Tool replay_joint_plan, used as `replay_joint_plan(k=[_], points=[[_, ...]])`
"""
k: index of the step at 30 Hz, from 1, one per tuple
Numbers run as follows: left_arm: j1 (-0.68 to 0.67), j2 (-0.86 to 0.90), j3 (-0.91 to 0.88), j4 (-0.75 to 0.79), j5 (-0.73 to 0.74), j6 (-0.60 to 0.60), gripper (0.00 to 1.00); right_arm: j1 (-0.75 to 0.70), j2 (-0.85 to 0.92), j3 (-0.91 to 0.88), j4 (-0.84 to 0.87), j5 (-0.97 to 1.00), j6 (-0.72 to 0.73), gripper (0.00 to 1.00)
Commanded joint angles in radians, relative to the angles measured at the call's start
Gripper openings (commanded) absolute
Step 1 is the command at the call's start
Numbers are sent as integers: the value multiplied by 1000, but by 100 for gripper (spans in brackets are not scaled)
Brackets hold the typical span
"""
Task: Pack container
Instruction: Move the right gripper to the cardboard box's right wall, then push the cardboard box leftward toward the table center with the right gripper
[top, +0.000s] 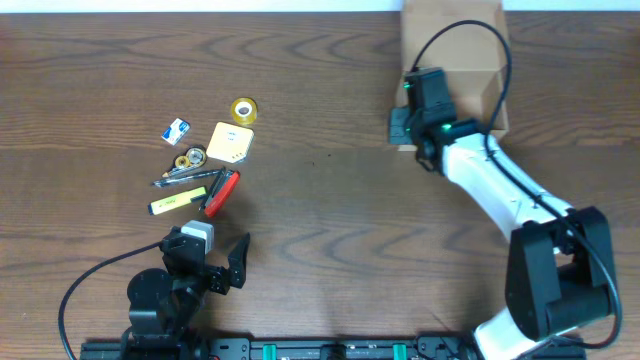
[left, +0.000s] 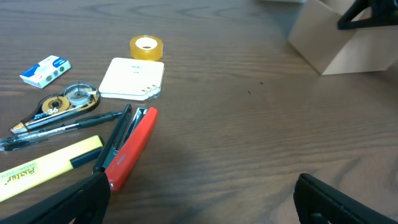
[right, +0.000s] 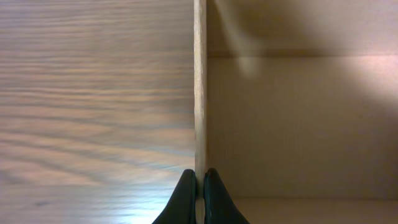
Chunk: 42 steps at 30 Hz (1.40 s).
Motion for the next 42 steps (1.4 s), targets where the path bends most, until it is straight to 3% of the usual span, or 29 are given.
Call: replay_joint_plan(k=[1,9,19,30,42], points=[[6,-7,-17,-2,7,-3,95,91,5,20,2,-9,156,1],[6,-7,-17,-2,7,-3,95,294,5,21,-40,-9,444,1],[6,-7,-17,-2,7,-3,95,506,5,62,-36,75,645,1],[6,-7,-17,-2,7,-3,95,552,41,158,-48,66,735,1],[6,-7,-17,-2,7,-3,95,563,182,351,-273,82,687,1]])
